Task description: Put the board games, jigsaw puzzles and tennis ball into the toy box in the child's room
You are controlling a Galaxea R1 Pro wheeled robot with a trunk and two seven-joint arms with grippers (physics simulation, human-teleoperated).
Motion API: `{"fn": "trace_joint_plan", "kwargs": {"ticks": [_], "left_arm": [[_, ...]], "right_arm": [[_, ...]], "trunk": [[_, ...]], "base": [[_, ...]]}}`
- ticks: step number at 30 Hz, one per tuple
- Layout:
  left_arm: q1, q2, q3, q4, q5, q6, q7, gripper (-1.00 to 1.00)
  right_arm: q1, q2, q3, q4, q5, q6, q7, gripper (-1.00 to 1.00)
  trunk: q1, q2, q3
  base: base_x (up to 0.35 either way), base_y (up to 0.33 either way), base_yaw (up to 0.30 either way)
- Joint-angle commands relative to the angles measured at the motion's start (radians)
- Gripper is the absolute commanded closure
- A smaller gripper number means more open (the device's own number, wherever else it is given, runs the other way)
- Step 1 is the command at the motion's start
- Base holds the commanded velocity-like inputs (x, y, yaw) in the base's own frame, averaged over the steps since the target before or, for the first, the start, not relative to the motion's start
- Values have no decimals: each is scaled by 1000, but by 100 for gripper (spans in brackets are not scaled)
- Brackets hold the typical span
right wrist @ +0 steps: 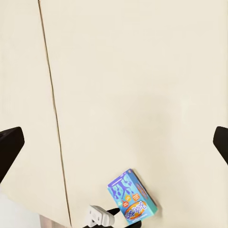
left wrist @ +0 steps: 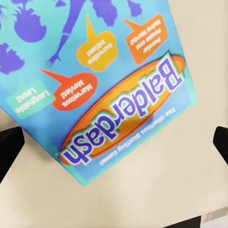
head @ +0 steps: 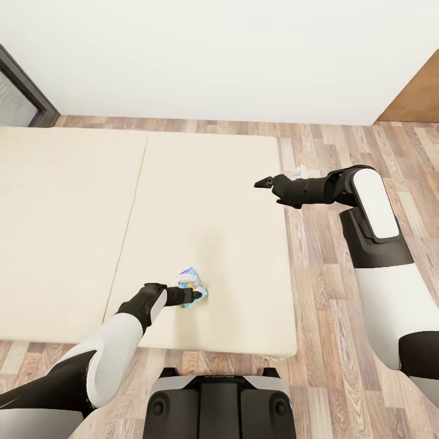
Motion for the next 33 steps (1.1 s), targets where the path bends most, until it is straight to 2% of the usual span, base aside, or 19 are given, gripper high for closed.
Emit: {"fn": "trace_joint_plan", "kwargs": {"ticks": [1,33], "left_arm": [[0,-1,8,-2,-10,6,-7,-100],[0,-2,8,-4,-11,7,-7,-100]], "right_arm": [[-1,-1,2,-1,-9,1,-10,-100],[-1,-1,0,-1,-9,1,-10,-100]], "trunk": [[1,-2,-1],[1,-2,-1]], "base": [[0,0,-13],[0,-13,-1]]}}
